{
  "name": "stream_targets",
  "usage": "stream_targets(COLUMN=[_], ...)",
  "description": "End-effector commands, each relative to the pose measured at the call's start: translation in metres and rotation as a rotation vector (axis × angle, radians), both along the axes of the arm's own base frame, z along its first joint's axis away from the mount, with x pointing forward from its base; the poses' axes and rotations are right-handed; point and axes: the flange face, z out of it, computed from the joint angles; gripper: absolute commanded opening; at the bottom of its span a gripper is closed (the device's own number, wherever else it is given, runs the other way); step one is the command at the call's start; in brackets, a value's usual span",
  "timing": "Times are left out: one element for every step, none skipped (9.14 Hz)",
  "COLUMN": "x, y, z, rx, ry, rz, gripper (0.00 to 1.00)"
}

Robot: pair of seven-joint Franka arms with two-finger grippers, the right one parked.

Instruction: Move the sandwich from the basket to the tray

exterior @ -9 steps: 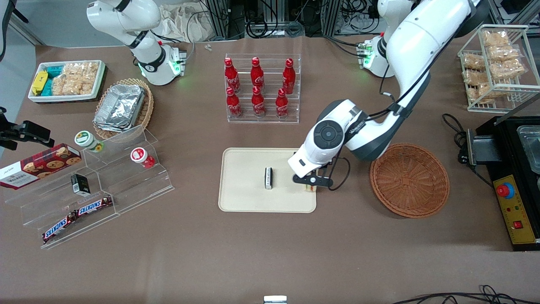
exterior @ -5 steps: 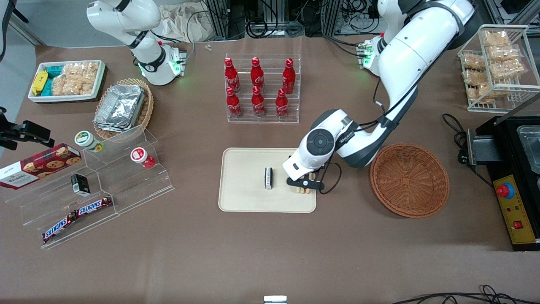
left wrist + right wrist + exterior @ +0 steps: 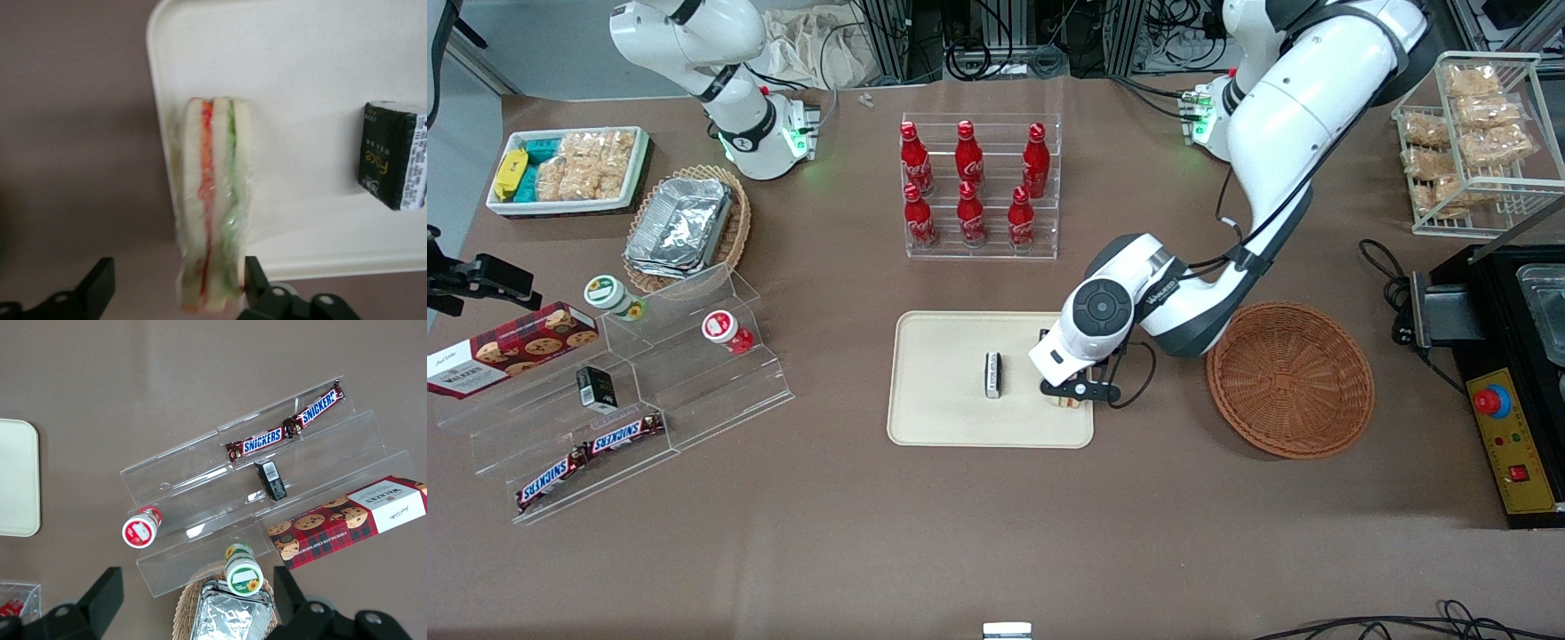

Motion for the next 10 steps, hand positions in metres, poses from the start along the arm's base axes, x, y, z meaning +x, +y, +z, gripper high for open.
stream_targets(x=[-0.001,-0.002,0.005,0.01,0.014,0.018,0.016,0.018,0.019,0.022], y=[0.023,0.042,0.063,0.075,0.089,0.107,0.121,0.14,0.166,0.199], z=[0.102,0.13,0.153,0.165,0.175,0.182,0.194,0.207,0.222,0.24], rx=[0.103,0.151,0.17,0.183,0.196,0.211,0.231,0.239,0.207,0.174], ry=[-0.067,-0.077,-0.107,-0.135,-0.154,-0.136,-0.131,-0.121,-0.083,-0.078], rz=[-0.005,-0.026,-0.02,0.011,0.041,0.066,0.083,0.048,0.011,0.023], gripper=[0.99,0.98,0.98,0.99,0.99,1.0,1.0,1.0,1.0,1.0])
